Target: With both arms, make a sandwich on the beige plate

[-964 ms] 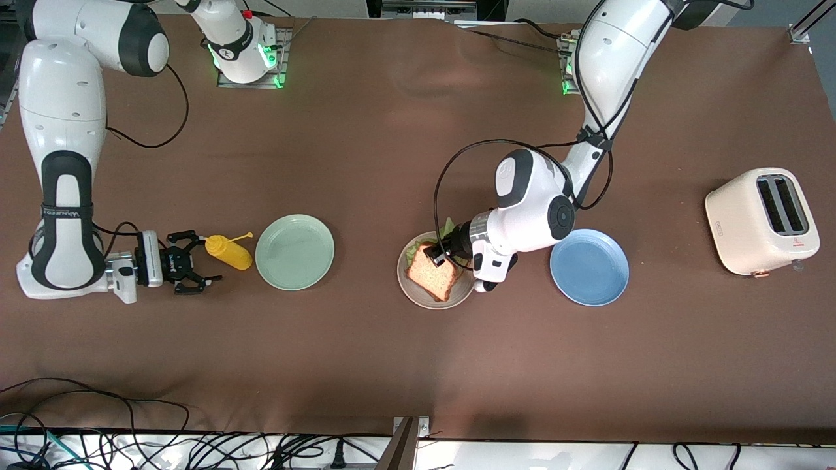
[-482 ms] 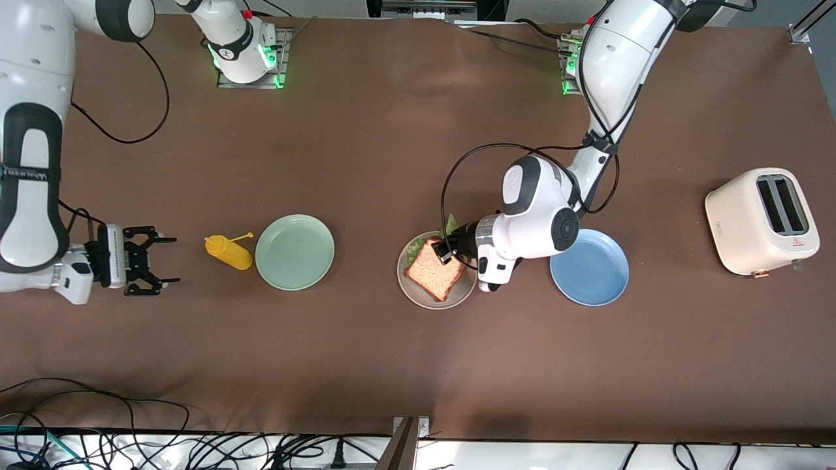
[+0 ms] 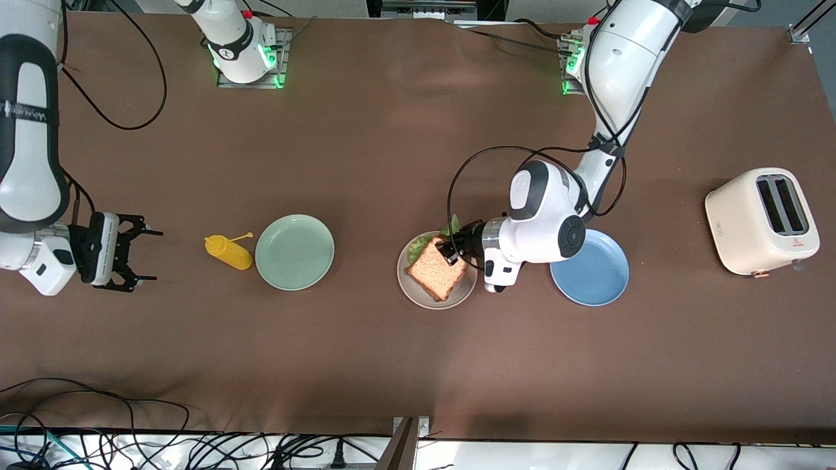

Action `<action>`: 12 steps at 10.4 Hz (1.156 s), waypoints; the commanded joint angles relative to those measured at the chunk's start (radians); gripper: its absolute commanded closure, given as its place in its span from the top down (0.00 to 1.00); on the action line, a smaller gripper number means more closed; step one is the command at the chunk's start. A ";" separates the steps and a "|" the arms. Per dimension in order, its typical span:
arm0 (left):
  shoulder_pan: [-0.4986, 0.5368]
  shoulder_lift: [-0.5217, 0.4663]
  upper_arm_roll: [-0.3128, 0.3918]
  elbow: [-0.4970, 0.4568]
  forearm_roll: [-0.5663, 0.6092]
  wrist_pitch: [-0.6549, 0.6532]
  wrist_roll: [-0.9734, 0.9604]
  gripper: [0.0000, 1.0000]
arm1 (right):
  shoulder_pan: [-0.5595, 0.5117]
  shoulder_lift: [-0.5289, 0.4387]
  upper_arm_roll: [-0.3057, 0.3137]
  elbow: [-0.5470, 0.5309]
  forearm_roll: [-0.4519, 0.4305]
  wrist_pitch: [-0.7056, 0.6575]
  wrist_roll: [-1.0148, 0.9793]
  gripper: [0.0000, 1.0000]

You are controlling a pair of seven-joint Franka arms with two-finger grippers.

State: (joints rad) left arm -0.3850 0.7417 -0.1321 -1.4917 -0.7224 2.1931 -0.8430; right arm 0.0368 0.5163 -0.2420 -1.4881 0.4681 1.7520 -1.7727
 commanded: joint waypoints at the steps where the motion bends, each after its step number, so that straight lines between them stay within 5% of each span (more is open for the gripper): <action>1: -0.003 0.010 0.000 0.007 0.026 -0.016 -0.053 1.00 | 0.002 -0.119 0.041 -0.093 -0.083 0.027 0.167 1.00; 9: 0.017 -0.007 0.002 0.017 0.184 -0.275 -0.126 1.00 | 0.040 -0.404 0.154 -0.294 -0.247 0.061 1.005 1.00; 12: 0.070 -0.094 0.000 0.015 0.332 -0.407 -0.116 1.00 | 0.072 -0.444 0.174 -0.294 -0.320 0.041 1.319 1.00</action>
State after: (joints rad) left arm -0.3398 0.7143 -0.1292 -1.4612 -0.4697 1.8481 -0.9455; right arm 0.0992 0.1186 -0.0774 -1.7433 0.1921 1.7855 -0.5761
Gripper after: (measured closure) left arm 0.000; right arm 0.000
